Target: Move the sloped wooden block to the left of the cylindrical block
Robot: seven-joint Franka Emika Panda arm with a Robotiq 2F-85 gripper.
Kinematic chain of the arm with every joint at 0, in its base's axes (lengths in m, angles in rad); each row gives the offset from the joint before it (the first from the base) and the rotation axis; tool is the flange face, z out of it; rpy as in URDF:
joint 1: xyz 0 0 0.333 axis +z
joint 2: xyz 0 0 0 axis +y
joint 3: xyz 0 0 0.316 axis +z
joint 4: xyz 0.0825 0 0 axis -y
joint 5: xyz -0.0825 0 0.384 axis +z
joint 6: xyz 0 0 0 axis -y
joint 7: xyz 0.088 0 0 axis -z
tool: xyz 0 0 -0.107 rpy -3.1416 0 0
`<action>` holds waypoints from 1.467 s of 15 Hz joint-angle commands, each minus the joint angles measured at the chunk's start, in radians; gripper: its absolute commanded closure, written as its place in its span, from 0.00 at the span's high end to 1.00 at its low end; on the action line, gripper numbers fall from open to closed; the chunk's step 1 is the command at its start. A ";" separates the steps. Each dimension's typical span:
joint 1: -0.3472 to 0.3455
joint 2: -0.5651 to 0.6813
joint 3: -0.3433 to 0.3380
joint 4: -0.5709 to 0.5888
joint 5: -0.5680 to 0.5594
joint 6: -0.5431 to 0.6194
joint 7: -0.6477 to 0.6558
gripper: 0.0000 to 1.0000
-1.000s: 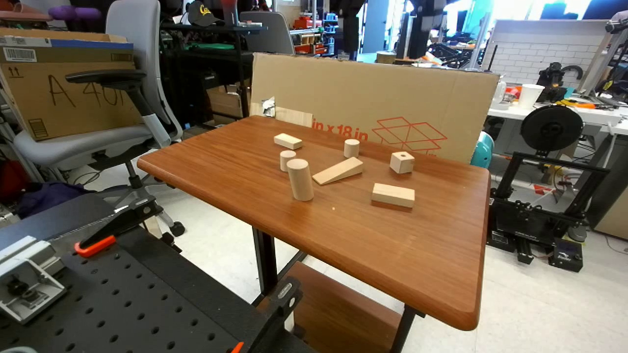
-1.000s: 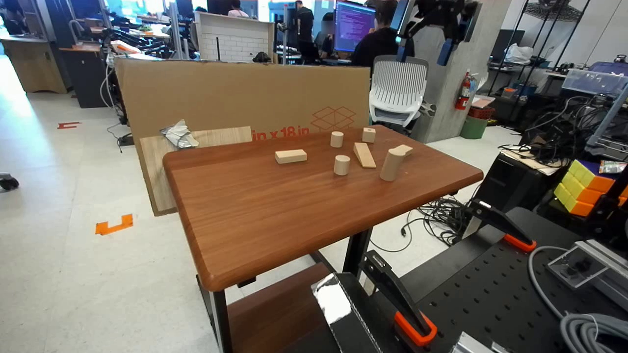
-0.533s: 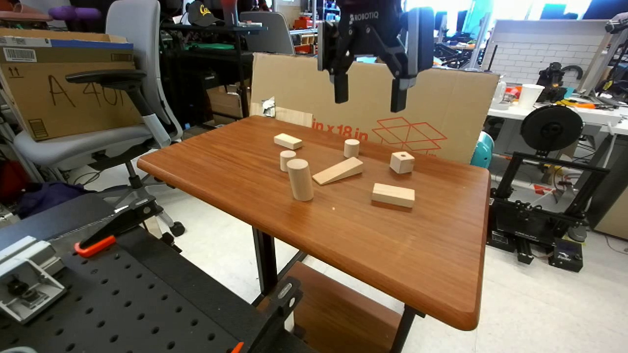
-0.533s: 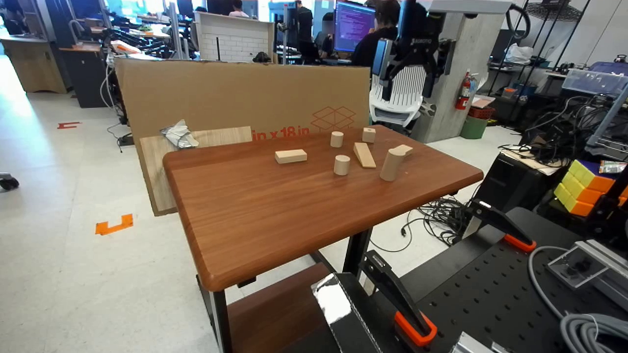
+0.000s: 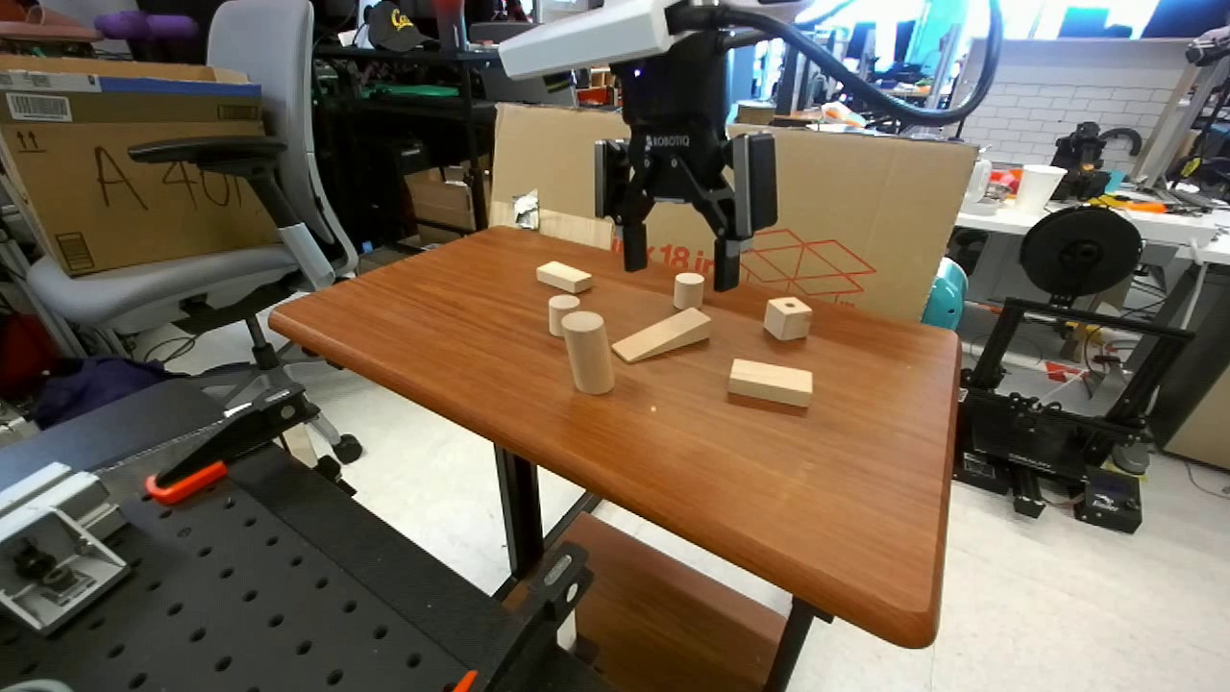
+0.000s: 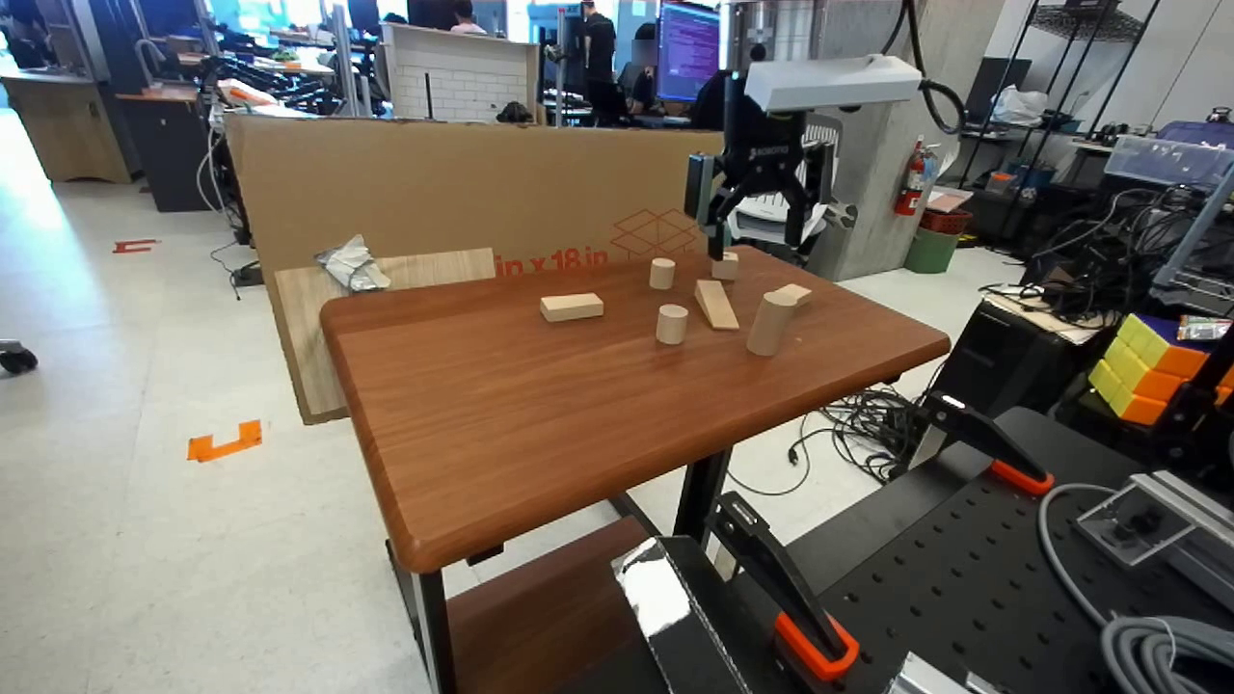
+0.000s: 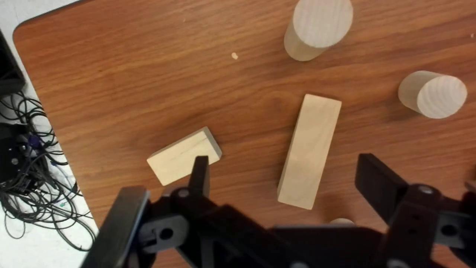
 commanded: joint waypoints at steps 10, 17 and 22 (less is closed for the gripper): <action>0.033 0.166 -0.016 0.162 0.012 -0.050 0.015 1.00; 0.045 0.230 -0.027 0.216 0.002 -0.086 0.028 1.00; 0.052 0.263 -0.027 0.247 0.006 -0.110 0.029 0.74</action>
